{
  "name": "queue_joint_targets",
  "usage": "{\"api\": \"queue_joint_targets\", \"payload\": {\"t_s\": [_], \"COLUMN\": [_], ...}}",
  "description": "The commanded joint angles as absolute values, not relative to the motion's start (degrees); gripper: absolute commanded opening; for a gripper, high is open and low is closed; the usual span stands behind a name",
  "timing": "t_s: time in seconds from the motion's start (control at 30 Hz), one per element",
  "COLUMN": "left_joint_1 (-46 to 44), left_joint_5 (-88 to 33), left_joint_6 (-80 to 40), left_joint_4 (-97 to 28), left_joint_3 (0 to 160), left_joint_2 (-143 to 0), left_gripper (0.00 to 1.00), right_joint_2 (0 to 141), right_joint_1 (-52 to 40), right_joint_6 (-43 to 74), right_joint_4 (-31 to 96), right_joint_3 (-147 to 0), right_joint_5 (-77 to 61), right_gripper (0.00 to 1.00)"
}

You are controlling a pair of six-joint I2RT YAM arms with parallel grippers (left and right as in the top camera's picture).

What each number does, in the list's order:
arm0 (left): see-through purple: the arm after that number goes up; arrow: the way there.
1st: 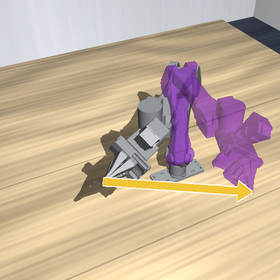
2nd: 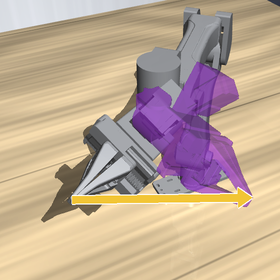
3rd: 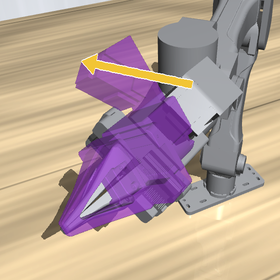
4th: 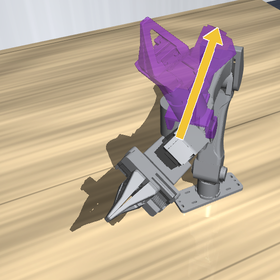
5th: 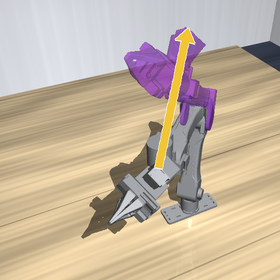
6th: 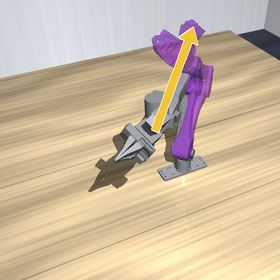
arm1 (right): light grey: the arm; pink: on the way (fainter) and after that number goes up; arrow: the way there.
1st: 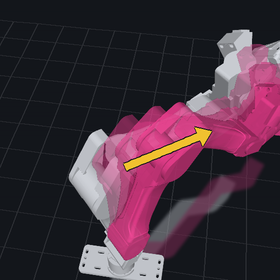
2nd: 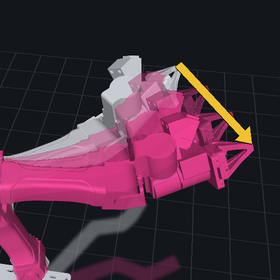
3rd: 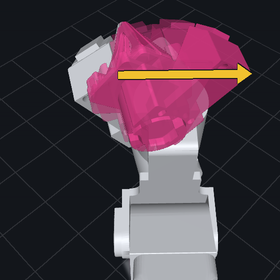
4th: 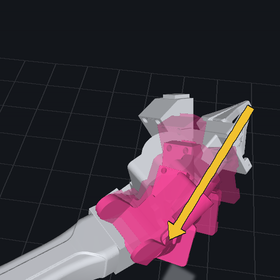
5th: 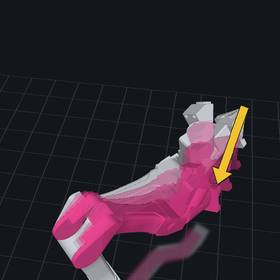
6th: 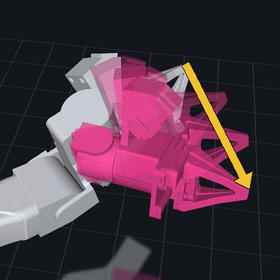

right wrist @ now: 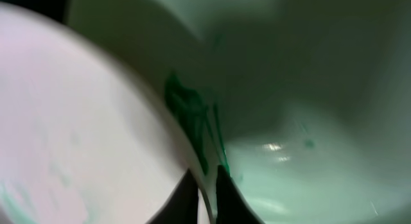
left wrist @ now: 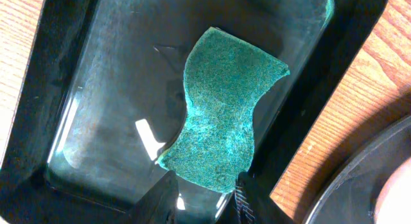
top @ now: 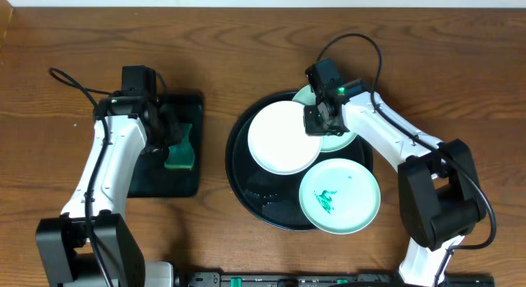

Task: Clean dirty plates on tray and stack at the side
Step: 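Grip the white plate rim with the right gripper and tilt it up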

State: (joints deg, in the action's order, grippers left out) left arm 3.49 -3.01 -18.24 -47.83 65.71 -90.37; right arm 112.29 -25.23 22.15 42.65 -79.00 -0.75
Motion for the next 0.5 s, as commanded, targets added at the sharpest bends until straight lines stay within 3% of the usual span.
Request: {"api": "queue_joint_targets", "payload": {"t_s": [0.0, 0.3, 0.47], "left_joint_1": [3.55, 3.55, 3.55], "left_joint_5": [-2.52, -2.52, -2.52], "left_joint_6": [-18.76, -18.76, -18.76], "left_joint_4": [-48.21, -48.18, -48.16], "left_joint_3": [66.61, 66.61, 66.61], "left_joint_2": [-90.21, -90.21, -90.21], "left_gripper": [0.31, 0.31, 0.31], "right_joint_2": [112.95, 109.58, 102.35], "right_joint_1": [-24.84, -28.45, -35.86], "right_joint_6": [22.00, 16.49, 10.85], "right_joint_4": [42.19, 40.91, 40.01], "right_joint_3": [-79.70, -79.70, -79.70], "right_joint_5": [-0.03, 7.42, 21.61], "right_gripper": [0.01, 0.01, 0.01]}}
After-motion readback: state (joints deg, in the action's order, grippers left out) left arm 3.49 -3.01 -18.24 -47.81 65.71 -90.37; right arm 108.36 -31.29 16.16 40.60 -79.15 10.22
